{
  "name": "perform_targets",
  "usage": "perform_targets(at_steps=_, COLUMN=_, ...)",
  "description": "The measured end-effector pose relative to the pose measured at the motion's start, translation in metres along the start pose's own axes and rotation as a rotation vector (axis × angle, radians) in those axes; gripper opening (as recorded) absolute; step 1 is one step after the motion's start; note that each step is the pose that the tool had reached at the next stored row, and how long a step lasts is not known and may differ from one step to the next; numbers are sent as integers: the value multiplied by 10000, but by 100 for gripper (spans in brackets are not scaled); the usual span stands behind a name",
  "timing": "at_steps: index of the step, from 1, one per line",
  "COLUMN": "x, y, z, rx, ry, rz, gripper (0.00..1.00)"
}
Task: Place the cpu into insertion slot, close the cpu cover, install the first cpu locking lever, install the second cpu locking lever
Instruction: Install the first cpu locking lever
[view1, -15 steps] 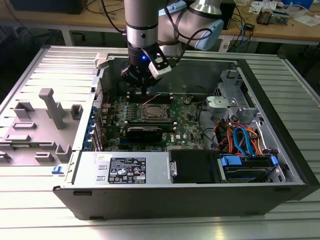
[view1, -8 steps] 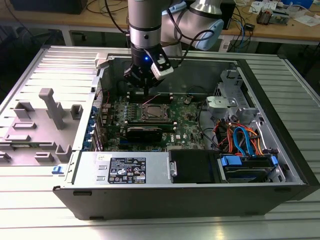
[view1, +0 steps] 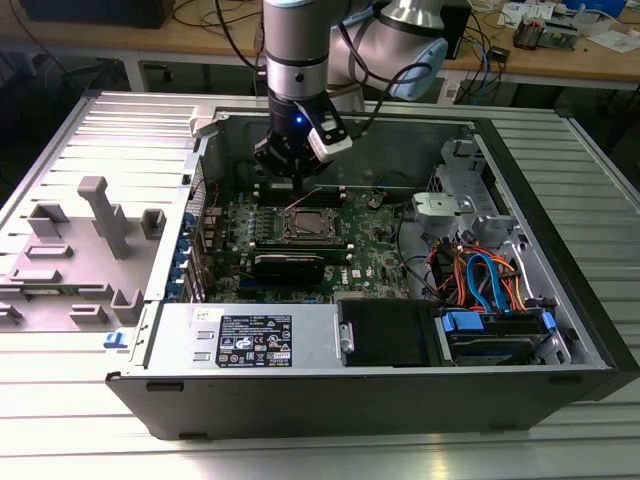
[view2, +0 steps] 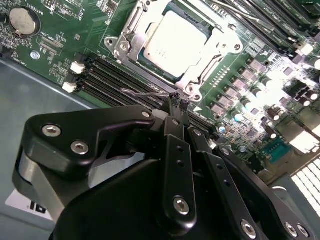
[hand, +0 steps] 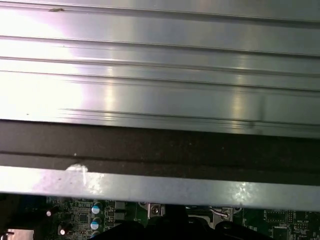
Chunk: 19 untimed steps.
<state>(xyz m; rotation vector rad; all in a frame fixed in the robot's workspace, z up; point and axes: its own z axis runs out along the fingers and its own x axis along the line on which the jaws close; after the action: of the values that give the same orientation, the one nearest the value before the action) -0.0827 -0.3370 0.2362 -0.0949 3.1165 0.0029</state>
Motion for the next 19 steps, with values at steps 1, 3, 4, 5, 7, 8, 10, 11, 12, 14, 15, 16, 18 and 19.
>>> perform_targets(at_steps=1, x=-9, y=1, z=8, rx=0, ry=0, rz=0, gripper=11)
perform_targets(at_steps=3, x=-26, y=1, z=16, rx=1, ry=1, rz=1, gripper=11)
perform_targets(at_steps=4, x=-39, y=2, z=23, rx=1, ry=0, rz=0, gripper=11)
perform_targets(at_steps=5, x=-51, y=3, z=30, rx=0, ry=0, rz=1, gripper=11)
perform_targets(at_steps=7, x=-62, y=5, z=40, rx=1, ry=1, rz=0, gripper=11)
perform_targets(at_steps=8, x=-65, y=7, z=44, rx=1, ry=0, rz=2, gripper=11)
perform_targets(at_steps=10, x=-68, y=10, z=52, rx=1, ry=0, rz=1, gripper=11)
perform_targets(at_steps=11, x=-69, y=13, z=56, rx=1, ry=0, rz=-1, gripper=11)
perform_targets(at_steps=12, x=-69, y=17, z=60, rx=0, ry=0, rz=-1, gripper=11)
perform_targets(at_steps=14, x=-71, y=34, z=66, rx=2, ry=0, rz=3, gripper=11)
perform_targets(at_steps=15, x=-71, y=41, z=67, rx=2, ry=0, rz=4, gripper=11)
perform_targets(at_steps=16, x=-72, y=49, z=71, rx=3, ry=1, rz=6, gripper=11)
perform_targets(at_steps=18, x=-76, y=51, z=78, rx=4, ry=0, rz=11, gripper=11)
perform_targets(at_steps=19, x=-81, y=52, z=85, rx=4, ry=1, rz=16, gripper=11)
